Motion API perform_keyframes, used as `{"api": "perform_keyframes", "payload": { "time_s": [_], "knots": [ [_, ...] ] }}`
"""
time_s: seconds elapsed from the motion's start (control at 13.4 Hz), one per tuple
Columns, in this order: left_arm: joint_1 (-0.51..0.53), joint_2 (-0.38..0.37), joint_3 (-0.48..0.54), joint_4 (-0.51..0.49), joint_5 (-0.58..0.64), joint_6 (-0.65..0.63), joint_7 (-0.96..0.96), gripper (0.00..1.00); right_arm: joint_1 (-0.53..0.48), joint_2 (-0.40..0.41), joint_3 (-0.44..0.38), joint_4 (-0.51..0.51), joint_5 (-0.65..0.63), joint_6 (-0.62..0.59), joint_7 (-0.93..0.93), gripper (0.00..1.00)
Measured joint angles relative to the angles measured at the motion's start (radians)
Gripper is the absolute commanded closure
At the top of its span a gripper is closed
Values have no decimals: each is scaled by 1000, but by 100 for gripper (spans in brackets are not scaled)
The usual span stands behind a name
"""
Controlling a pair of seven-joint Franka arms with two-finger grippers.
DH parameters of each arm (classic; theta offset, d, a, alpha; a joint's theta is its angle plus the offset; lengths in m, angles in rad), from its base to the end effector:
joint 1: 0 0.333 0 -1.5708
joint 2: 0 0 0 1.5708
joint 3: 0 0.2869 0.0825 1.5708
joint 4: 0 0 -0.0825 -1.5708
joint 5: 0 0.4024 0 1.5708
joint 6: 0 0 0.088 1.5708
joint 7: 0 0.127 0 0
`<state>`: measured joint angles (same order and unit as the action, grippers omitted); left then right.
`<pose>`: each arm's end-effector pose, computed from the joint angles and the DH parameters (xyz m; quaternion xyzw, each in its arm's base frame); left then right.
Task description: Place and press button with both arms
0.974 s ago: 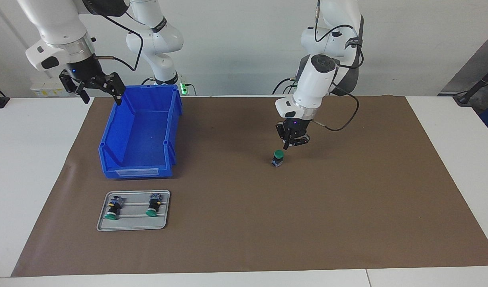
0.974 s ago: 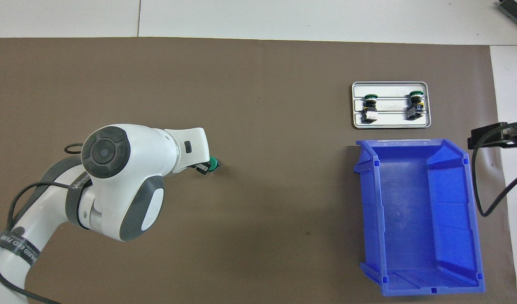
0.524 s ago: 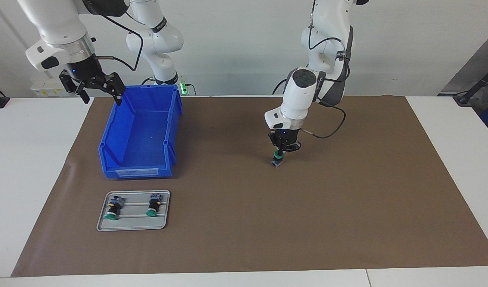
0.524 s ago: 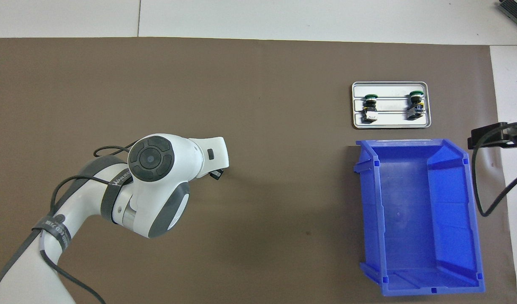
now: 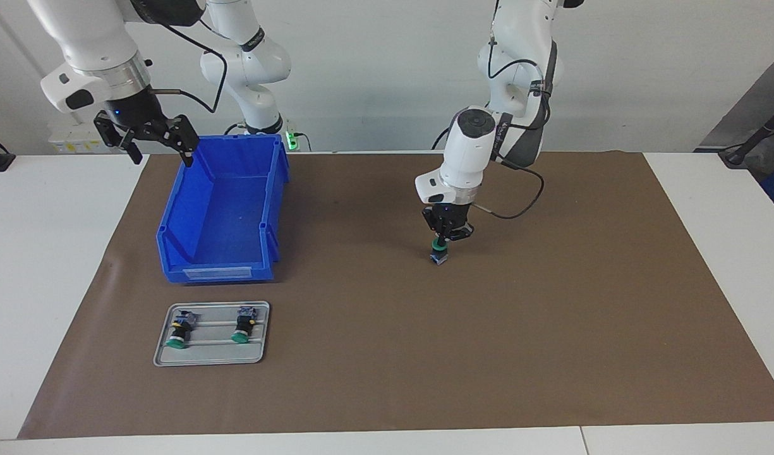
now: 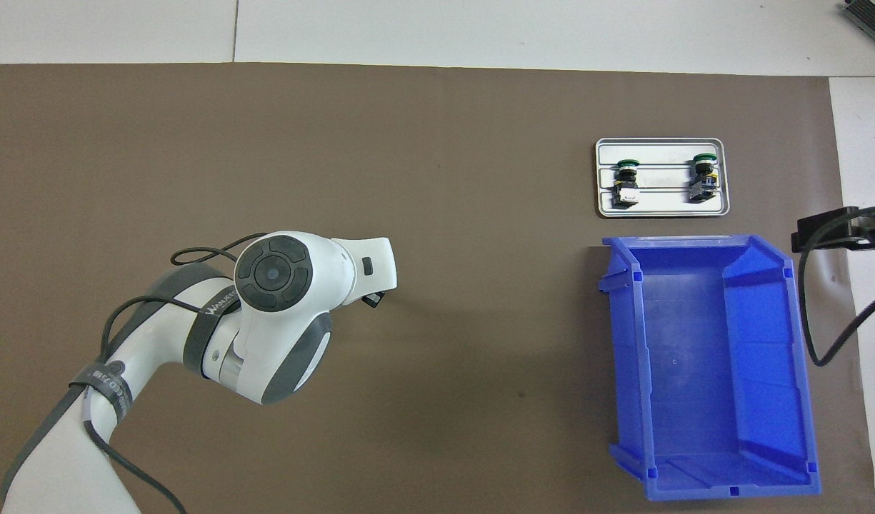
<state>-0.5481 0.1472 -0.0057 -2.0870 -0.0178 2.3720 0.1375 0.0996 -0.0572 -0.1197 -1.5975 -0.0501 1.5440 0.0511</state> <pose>0.5068 -0.3139 0.3082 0.9406 -0.3323 0.0659 0.0211 0.5540 -0.0193 0.5921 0.9991 -0.0362 0.0020 0.0216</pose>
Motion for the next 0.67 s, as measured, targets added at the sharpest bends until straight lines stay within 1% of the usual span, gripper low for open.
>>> {"api": "perform_keyframes", "payload": {
  "time_s": [0.3, 0.52, 0.67],
  "knots": [
    [2, 4, 14, 38, 0, -26, -1, 100, 0, 0, 0, 0, 0, 0, 0, 0],
    [27, -1, 26, 110, 0, -153, -2, 100, 0, 0, 0, 0, 0, 0, 0, 0],
    [55, -14, 29, 130, 0, -205, -2, 100, 0, 0, 0, 0, 0, 0, 0, 0]
  ]
}}
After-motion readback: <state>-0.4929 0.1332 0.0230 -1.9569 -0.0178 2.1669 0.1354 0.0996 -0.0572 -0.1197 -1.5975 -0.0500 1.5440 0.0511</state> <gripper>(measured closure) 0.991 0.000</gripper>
